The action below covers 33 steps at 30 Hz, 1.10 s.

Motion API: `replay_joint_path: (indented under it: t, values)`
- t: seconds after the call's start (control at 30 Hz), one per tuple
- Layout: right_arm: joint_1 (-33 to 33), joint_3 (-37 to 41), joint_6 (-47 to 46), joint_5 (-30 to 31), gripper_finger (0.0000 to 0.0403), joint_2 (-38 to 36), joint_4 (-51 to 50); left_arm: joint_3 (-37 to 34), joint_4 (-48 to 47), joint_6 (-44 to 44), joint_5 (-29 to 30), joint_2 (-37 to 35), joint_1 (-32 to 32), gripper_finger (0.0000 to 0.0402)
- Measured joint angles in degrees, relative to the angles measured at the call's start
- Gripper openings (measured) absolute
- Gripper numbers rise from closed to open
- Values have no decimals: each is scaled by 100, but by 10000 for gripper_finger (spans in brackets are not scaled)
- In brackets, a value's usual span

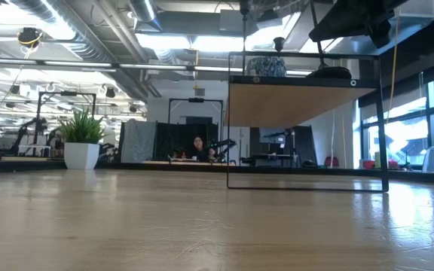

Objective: Pick & Place candle stick holders
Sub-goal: Put the black candle holder to the right of the blue candle jar on the shelf

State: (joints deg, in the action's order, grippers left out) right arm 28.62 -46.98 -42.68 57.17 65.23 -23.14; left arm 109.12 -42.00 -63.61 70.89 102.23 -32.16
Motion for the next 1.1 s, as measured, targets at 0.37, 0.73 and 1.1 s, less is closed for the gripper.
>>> replay_joint_path:
  t: [0.37,0.73,1.1]
  values:
    - [4,0,1,-12,12,0,-13,0,17,-15,0,0,0,182]
    - [74,0,2,-13,18,0,-50,0,22,-35,2,0,0,182]
    - [74,0,2,-54,20,-4,-96,0,63,-61,7,0,0,182]
